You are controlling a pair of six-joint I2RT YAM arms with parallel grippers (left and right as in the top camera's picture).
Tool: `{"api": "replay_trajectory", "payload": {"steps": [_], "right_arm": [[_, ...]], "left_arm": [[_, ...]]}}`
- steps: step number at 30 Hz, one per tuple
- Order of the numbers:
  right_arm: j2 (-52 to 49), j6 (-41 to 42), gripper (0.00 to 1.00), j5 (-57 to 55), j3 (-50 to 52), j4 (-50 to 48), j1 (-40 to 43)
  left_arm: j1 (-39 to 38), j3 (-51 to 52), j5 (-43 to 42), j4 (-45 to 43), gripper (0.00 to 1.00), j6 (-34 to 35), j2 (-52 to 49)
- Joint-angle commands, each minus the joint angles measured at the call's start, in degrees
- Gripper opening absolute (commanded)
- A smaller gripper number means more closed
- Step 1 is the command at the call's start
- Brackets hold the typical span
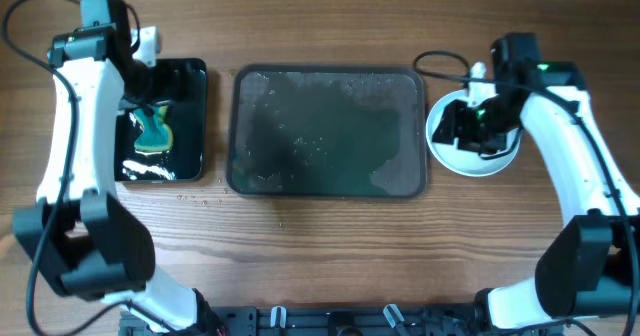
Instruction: Clean dirty plates on tray and stack at the side
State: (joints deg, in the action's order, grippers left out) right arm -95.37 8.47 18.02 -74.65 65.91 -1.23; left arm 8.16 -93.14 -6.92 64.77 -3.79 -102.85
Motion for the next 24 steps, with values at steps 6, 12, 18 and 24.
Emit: {"api": "replay_trajectory", "payload": {"steps": [6, 12, 18, 24], "right_arm": [[0.7, 8.9, 0.42, -8.2, 13.6, -9.4, -6.5], [0.7, 9.6, 0.43, -9.0, 21.5, -23.5, -8.0], [0.7, 9.2, 0.43, -9.0, 25.9, -32.6, -8.6], [0.7, 6.5, 0.43, -9.0, 28.5, -39.9, -8.6]], "left_arm": [[-8.2, -0.7, -5.4, 1.2, 1.00, 1.1, 1.3], [-9.3, -0.7, -5.0, -1.0, 1.00, 2.5, 1.3], [-9.3, -0.7, -3.7, -2.0, 1.00, 3.2, 1.3], [-9.3, -0.7, -3.7, -2.2, 1.00, 3.2, 1.3]]}}
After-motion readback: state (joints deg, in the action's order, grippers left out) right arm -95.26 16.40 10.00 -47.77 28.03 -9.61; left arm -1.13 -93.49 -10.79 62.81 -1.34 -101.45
